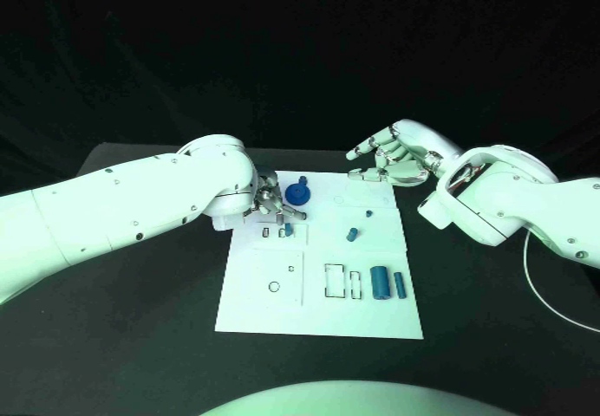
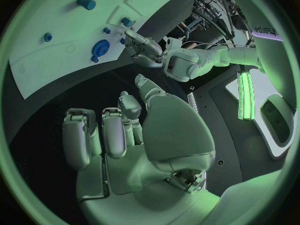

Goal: Assemble the parts on the task board

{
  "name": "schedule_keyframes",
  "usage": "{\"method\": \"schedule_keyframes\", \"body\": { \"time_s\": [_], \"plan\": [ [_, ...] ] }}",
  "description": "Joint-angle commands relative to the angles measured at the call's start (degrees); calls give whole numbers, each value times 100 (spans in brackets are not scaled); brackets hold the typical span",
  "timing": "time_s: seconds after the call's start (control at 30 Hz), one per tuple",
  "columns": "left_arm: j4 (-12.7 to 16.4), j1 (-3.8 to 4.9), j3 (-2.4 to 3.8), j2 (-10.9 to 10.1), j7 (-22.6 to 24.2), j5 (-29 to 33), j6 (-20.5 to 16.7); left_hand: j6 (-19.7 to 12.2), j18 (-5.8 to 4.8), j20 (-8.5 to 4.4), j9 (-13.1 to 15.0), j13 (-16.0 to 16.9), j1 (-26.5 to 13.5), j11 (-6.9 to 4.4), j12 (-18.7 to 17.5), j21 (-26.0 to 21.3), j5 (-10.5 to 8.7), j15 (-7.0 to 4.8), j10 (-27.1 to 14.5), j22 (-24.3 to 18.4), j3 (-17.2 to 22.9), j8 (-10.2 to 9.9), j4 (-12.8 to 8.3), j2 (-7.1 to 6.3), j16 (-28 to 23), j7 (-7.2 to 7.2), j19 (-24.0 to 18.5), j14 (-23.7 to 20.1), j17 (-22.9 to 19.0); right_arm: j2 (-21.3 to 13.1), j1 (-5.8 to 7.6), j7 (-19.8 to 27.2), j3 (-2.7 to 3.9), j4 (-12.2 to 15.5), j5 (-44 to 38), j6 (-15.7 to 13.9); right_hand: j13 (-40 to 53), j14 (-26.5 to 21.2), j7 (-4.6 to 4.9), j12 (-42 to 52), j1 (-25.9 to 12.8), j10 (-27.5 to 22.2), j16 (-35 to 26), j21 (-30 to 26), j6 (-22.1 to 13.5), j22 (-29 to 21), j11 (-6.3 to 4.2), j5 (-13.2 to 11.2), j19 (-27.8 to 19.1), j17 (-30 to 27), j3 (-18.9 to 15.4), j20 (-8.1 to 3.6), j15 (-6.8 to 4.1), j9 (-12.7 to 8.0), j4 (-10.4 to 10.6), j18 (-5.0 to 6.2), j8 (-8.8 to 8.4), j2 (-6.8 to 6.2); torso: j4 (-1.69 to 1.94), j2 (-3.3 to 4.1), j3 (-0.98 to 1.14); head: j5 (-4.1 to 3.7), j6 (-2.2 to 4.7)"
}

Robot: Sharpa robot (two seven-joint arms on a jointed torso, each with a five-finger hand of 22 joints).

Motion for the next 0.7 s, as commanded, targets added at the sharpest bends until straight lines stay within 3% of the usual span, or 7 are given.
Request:
{"method": "schedule_keyframes", "body": {
  "time_s": [0.03,0.43,0.7],
  "plan": [
    [-15,2,2,16,-532,-63,304,-46,-44,-11,20,-1,46,5,-22,-30,-27,-31,-22,309,-18,28,-13,42,17,9,68,594,1508,15,0,-24,1,-12,-10,77,-6,352,10,13,-47,30,-4,3,19,379,2,37,28,361,-47,0,39,4,3,0,-1,1,4,-6,3,2,-17],
    [-153,-20,-11,144,-529,-78,392,-80,-48,0,135,-3,145,8,-30,-12,-10,-24,-29,342,32,81,-25,120,17,10,73,594,1508,51,0,-18,0,-42,-9,96,-9,353,10,9,-51,29,-3,3,19,378,1,48,27,363,-52,0,39,4,6,0,-2,1,-1,0,-5,-8,-27],
    [-225,-36,-27,202,-554,-78,506,-110,-46,8,207,-14,203,12,-42,-14,61,-19,-37,343,72,105,-37,147,17,13,68,594,1508,58,-1,-18,0,-54,-9,112,-11,352,9,10,-55,29,-6,3,18,380,1,64,29,360,-58,0,38,4,10,-1,-2,4,2,1,2,-11,-41]
  ]
}}
